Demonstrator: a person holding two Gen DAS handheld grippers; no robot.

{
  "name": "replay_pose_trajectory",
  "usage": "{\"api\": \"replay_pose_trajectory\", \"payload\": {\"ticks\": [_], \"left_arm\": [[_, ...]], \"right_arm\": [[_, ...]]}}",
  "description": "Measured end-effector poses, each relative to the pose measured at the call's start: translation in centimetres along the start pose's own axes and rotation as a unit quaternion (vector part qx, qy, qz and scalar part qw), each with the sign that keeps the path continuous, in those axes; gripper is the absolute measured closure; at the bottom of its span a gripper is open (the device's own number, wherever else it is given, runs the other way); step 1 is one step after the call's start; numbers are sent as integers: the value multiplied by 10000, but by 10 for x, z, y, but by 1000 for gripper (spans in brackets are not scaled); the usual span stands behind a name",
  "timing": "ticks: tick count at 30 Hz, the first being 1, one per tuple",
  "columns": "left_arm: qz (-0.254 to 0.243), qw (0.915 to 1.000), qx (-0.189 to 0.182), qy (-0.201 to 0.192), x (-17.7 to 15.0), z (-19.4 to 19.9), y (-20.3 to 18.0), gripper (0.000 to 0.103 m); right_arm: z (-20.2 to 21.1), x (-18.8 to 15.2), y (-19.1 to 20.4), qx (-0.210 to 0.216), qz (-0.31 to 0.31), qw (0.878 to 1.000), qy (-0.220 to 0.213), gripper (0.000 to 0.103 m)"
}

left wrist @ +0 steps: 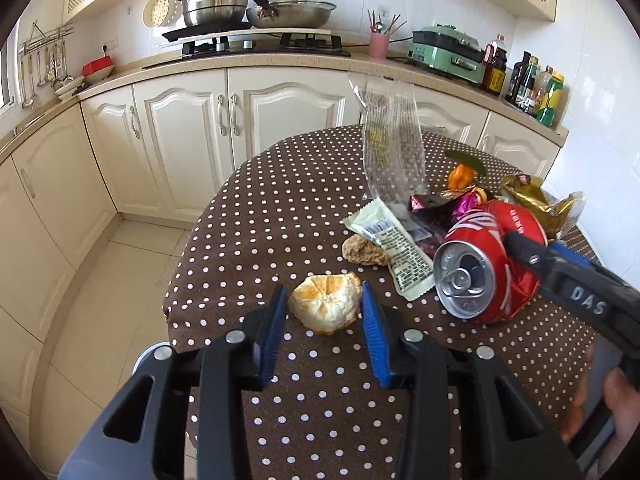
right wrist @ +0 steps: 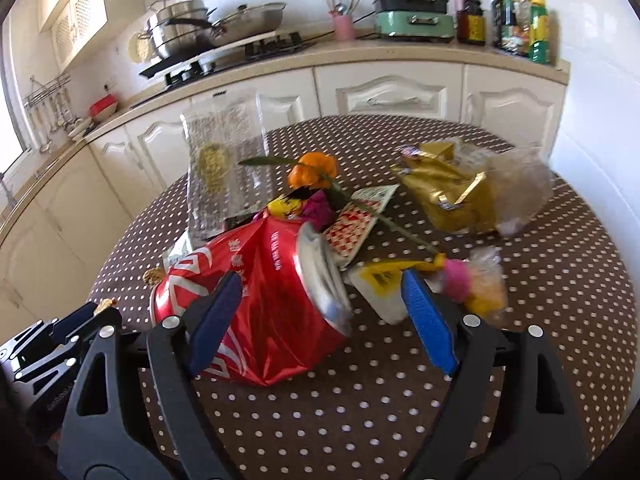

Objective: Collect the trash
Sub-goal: 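Return to the table and grasp another orange peel with the left tool, then grasp the crushed red Coca-Cola can with the right tool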

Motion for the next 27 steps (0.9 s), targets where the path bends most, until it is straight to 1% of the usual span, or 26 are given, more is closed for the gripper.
{"api": "replay_pose_trajectory", "payload": {"ticks": [1,2,5,7,11,15,21,27], "left_arm": [[7,10000,-12,-21,0,1,-1,66],[21,10000,-50,-55,-1,4,-1,66],[42,9999,-127,-102,-1,8,-2,66],[47,9997,-164,-171,-1,13,-1,66],[134,9991,-295,-268,-4,23,5,66],[256,9981,-463,-309,-8,31,16,67],[428,9969,-544,-366,-12,39,32,67],[556,9963,-525,-403,-16,43,48,67]], "right_arm": [[-1,-1,1,35,30,10000,19,52],[-2,-2,4,99,79,9999,74,66],[1,-5,10,168,190,9997,37,73],[10,-7,16,193,275,9994,-123,78],[25,-10,32,195,436,9982,-358,81],[32,-17,43,220,548,9973,-431,82],[38,-23,55,230,609,9968,-468,83],[51,-26,70,279,687,9952,-633,84]]}}
Point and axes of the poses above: each gripper's, at about its wrist camera, not at the fingertips, and z roughly against the way its jaws point, y to its left, x to its top, the point moved 8 cm from there along -z, roughly the way its jaws point, and after that the axes turned 13 degrees about y, right-handed, at the moved point
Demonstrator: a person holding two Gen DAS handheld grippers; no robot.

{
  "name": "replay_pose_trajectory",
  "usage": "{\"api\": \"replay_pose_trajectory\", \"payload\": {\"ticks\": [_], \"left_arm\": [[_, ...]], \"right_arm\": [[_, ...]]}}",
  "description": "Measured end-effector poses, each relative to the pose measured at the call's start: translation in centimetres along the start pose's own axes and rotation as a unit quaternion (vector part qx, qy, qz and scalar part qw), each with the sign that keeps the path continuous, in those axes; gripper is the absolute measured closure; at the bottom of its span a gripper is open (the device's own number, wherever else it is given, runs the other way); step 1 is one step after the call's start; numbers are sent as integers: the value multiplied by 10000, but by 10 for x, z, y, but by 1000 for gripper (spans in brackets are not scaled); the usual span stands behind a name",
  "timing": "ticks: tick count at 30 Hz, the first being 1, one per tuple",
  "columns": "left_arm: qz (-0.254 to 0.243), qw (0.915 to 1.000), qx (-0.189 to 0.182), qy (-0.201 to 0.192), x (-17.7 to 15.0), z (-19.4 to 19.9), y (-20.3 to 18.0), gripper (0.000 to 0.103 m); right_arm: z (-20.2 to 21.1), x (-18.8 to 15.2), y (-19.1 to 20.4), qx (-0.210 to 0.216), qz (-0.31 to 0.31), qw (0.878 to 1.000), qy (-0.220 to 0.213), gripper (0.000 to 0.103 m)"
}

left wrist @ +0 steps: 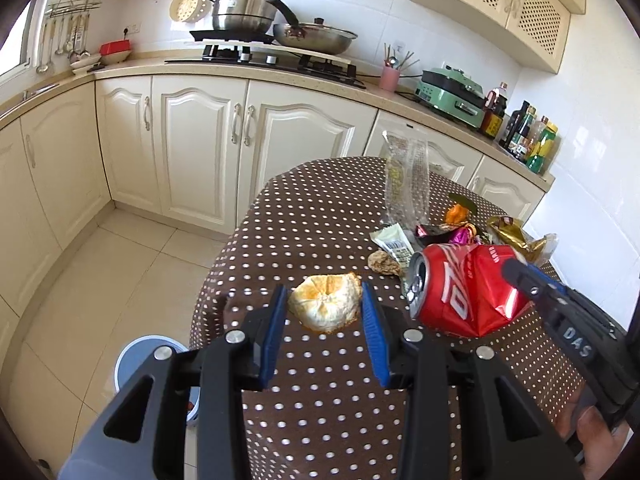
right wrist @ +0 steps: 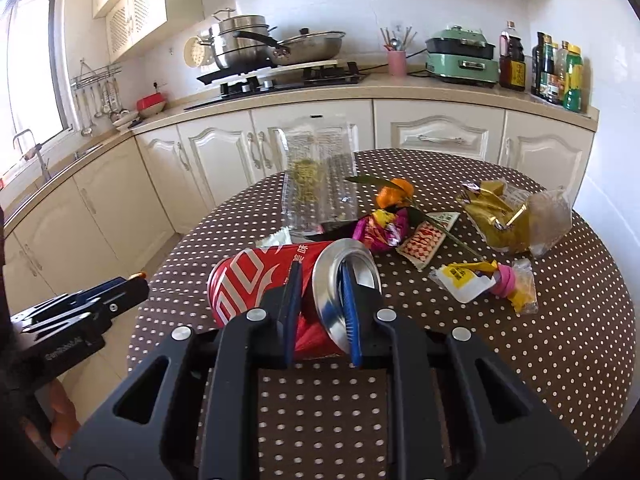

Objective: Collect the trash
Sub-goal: 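Grasp the crushed red Coca-Cola can with the right tool, then carry the peel and can to the blue bucket and release both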

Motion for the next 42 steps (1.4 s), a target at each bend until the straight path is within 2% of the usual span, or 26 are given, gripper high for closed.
{"api": "replay_pose_trajectory", "payload": {"ticks": [7,11,15,20,25,28,34,37,42], "left_arm": [[291,9995,-42,-112,-1,12,31,67],[540,9983,68,-201,-2,21,63,67],[936,9949,284,-236,-7,28,118,67],[1458,9875,578,-142,-23,25,195,67],[2176,9714,928,226,-56,1,291,67],[2440,9622,1072,555,-78,-26,335,67],[2678,9489,1197,1164,-111,-91,383,67],[2699,9458,1193,1359,-118,-114,392,66],[2697,9422,1205,1578,-124,-143,396,66]], "right_arm": [[20,10,30,158,203,9993,-269,84],[20,14,70,414,482,9975,-301,84],[3,13,125,750,827,9935,-207,84],[-44,0,213,1164,1365,9836,187,84],[-120,-32,298,1341,1874,9697,807,84],[-171,-58,330,1323,2085,9611,1240,84],[-250,-104,362,1283,2203,9482,1896,84],[-284,-119,370,1254,2206,9440,2107,84],[-313,-131,364,1278,2076,9418,2316,83]]}}
Point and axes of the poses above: each gripper's, at about its wrist camera, not at the fingertips, and z roughly against the way its jaws point, y to its left, x to its top, the point moved 8 cm from there along -z, roughly the way its jaws point, and after that the axes turned 13 degrees about y, right-handed, at the moved point
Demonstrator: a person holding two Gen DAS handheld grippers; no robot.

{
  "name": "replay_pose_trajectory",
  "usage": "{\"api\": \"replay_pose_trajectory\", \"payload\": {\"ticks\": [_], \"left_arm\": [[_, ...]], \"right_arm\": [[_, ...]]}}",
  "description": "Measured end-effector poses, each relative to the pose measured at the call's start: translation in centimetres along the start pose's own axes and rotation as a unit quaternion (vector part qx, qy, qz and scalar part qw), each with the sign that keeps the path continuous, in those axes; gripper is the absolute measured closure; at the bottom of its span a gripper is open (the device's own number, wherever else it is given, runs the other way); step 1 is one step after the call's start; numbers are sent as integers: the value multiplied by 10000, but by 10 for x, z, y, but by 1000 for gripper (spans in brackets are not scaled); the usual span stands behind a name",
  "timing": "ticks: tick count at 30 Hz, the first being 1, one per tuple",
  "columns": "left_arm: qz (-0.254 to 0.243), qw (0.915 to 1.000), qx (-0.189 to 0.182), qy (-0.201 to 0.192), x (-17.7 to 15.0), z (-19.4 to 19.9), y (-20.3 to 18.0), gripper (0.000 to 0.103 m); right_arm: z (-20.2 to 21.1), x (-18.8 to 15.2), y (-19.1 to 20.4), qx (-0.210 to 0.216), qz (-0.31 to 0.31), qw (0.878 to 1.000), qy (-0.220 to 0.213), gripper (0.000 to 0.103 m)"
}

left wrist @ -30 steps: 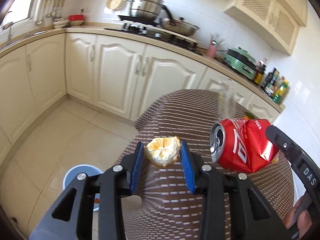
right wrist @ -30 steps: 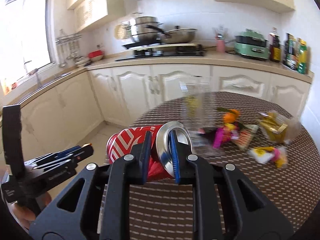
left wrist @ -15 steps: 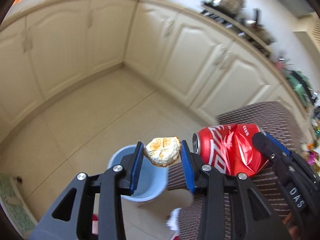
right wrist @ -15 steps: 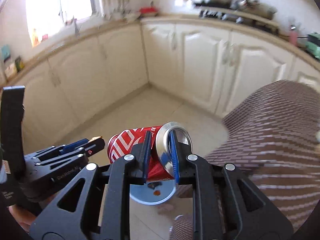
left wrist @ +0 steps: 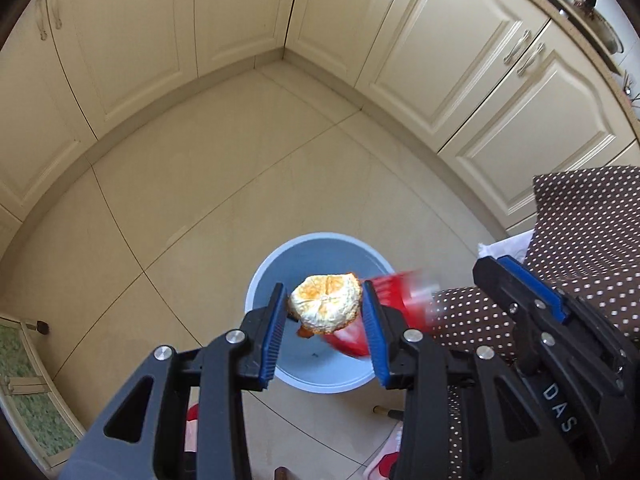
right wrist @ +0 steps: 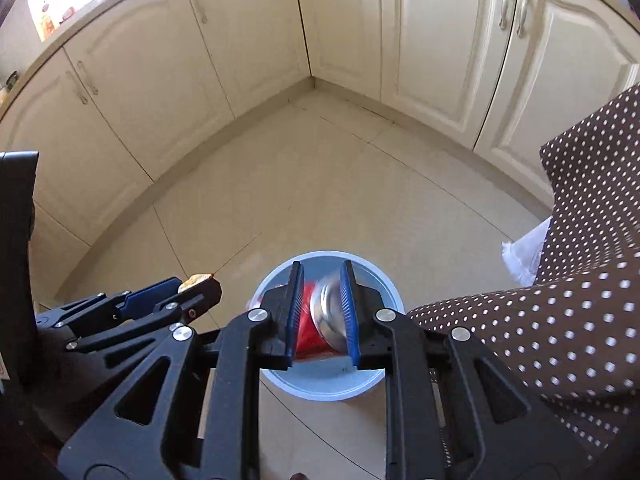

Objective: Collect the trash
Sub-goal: 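Carry the peel and can to the blue bucket and release both, then move both open tools back over the table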

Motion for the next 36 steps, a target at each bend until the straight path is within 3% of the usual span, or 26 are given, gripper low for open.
{"api": "replay_pose_trajectory", "payload": {"ticks": [10,19,30,36], "left_arm": [[-71,9998,178,28,-3,-13,-9,66],[-61,9997,218,-103,-4,6,-13,65],[14,9978,203,-637,-17,80,-16,49],[-26,9940,193,-1078,-34,137,-25,48]], "right_arm": [[-13,-2,-11,5,-108,9999,102,83],[13,-7,-7,-38,-146,9999,-58,84],[83,-9,0,-76,-89,9985,-532,83],[140,-17,6,-84,-52,9958,-914,79]]}}
Point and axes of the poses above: each gripper's, at about its wrist camera, not at the fingertips, and z roughly against the way its jaws point, y to its left, x to its top, the point moved 8 cm from there along -z, roughly the way its jaws point, and after that the axes turned 13 degrees about y, right-handed, at the moved point
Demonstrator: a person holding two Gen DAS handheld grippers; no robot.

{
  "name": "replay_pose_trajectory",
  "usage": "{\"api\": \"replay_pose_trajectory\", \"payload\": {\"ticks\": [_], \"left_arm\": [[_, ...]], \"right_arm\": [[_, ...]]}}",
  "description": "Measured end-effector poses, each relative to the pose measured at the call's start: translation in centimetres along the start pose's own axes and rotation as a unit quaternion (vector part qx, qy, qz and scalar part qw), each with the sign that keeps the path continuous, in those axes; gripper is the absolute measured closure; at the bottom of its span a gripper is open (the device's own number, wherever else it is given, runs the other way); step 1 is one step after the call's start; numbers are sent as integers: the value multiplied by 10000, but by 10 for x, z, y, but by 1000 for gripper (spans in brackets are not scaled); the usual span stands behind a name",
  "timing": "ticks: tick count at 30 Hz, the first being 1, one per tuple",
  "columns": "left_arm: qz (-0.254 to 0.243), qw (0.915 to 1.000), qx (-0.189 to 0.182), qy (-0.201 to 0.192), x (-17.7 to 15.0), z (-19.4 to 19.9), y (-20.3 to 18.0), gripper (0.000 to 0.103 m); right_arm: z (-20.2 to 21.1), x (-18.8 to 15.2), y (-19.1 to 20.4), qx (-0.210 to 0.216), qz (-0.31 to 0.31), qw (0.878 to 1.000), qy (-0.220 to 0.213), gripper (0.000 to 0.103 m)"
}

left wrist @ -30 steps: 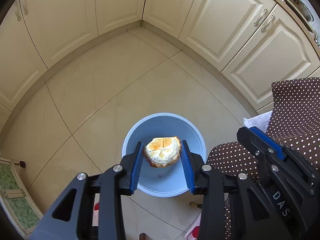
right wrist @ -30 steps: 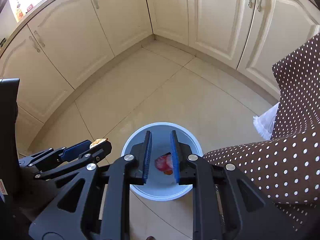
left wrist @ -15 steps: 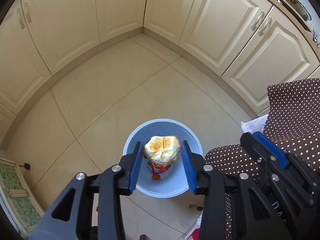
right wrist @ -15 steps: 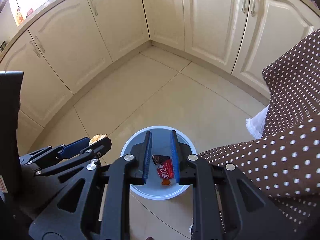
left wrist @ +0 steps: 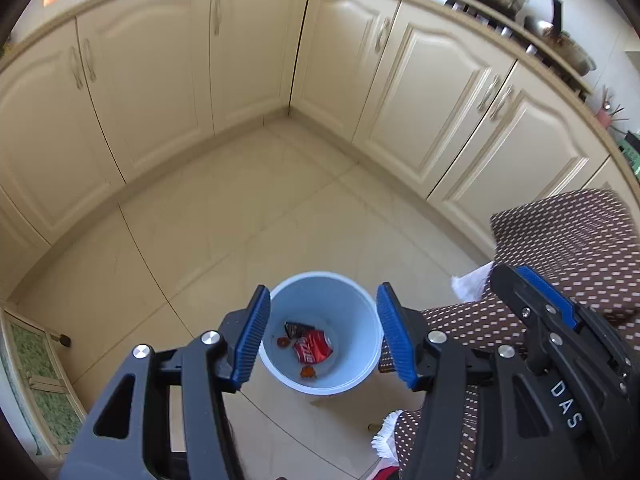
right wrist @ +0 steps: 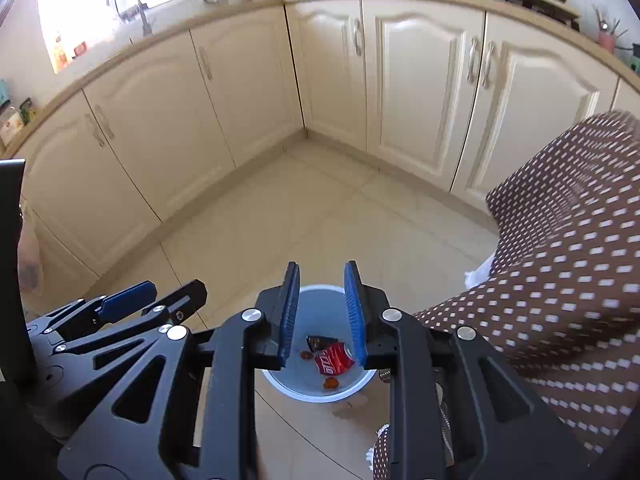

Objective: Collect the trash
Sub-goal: 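Move both open tools back over the table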

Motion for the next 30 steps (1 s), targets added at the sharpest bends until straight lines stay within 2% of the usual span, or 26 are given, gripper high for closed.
{"api": "replay_pose_trajectory", "payload": {"ticks": [4,6,8,12,15,22,30], "left_arm": [[-111,9992,-67,-376,-7,48,-13,45],[-184,9981,-154,-570,-12,74,-23,43],[-294,9967,-234,-716,-17,97,-34,42],[-615,9922,-501,-966,-30,137,-76,40],[-904,9877,-741,-1039,-43,155,-114,39],[-1760,9754,-1075,-780,-87,157,-213,39],[-2398,9627,-1219,-285,-113,125,-303,39]], "right_arm": [[51,-2,1,-39,36,9993,-363,77],[80,-4,-1,-84,15,9983,-576,71],[109,-7,-8,-153,-23,9967,-791,58],[161,-18,-30,-349,-145,9929,-1129,57],[199,-32,-61,-573,-345,9884,-1364,52],[259,-74,-167,-1148,-1166,9734,-1604,46],[284,-125,-258,-1620,-1898,9560,-1542,45]]}}
Point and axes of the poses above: each gripper's, at about its wrist camera, not at the fingertips, and z roughly against the way its jaws point, y to its left, x to its top, the point moved 8 cm from there along -z, roughly the way its jaws point, and after that the axes turned 13 degrees about y, right-handed, at the moved point
